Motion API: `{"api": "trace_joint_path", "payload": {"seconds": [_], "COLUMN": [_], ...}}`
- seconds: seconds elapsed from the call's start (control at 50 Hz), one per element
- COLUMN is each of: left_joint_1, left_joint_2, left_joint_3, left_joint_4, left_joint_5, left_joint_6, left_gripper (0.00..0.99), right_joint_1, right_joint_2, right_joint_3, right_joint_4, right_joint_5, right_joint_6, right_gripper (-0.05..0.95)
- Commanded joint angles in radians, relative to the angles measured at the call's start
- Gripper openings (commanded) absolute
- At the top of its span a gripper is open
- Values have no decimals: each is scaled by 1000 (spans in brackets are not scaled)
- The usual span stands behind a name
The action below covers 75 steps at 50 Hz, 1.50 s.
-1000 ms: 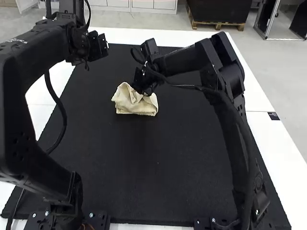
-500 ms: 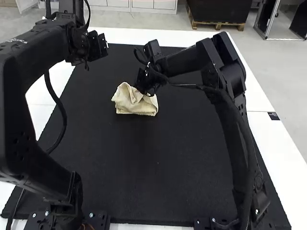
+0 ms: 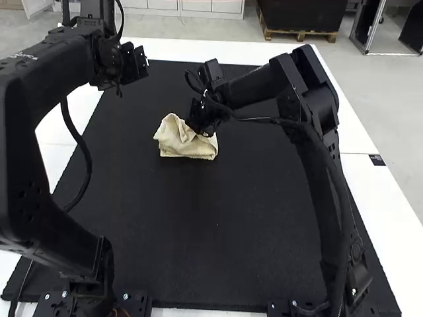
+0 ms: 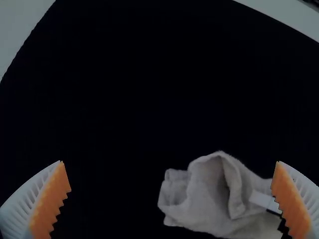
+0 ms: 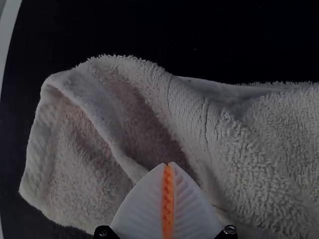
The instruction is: Fold the towel.
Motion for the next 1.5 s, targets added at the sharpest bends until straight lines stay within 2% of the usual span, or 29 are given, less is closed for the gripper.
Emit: {"api": "trace_joint_path", "payload": {"seconds": [0.0,1.0,1.48], "left_joint_1": [10,15,18], "left_joint_2": [-41,-44,-48], "left_joint_3": [-9,-9,-9], "left_joint_4": [5,2,-1], "left_joint_5": [11,14,16], "left_joint_6": [-6,-6,-6], "left_gripper": [949,949,949], "right_joint_1": [-7,1,76], "right_joint_2": [-29,38,54], "right_joint_3": [-11,-10,15], "right_joint_4": [10,22,24], "right_joint_5": [10,10,7], "right_joint_6": [-5,-5,0], "right_gripper": [-16,-16,-16]}}
